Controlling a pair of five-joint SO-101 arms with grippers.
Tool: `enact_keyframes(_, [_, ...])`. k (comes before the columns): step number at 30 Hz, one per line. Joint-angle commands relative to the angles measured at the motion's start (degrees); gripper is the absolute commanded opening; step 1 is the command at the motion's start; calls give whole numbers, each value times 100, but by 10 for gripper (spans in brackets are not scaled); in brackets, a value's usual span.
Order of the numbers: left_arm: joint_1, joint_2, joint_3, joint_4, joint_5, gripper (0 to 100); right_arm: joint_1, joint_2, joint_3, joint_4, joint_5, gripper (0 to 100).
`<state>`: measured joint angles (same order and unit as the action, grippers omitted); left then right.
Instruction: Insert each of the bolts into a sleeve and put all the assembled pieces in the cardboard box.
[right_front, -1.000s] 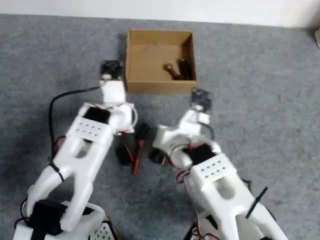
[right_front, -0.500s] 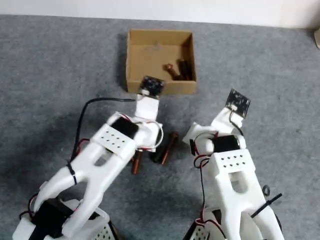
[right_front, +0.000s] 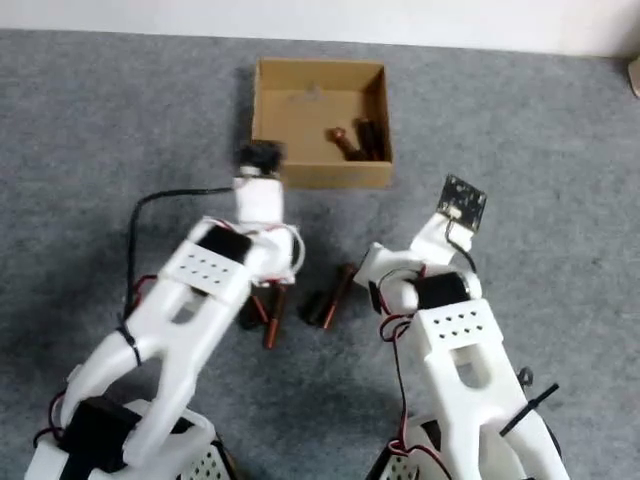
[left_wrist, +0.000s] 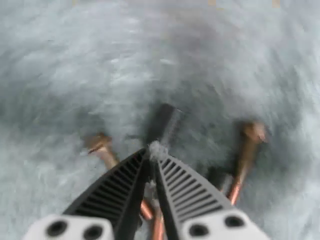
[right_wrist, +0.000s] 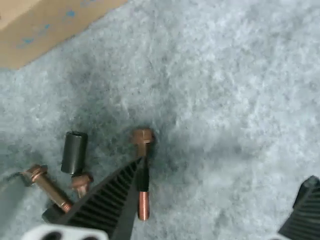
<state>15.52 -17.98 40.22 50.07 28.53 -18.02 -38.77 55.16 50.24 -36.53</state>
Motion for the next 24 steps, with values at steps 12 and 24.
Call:
enact_keyframes(12, [-488, -22, 620, 290, 695, 8, 13, -163, 453, -1042, 589, 413])
enact_keyframes(24, [-321, 4, 1165, -492, 1099, 229, 13, -163, 470, -1042, 607, 413])
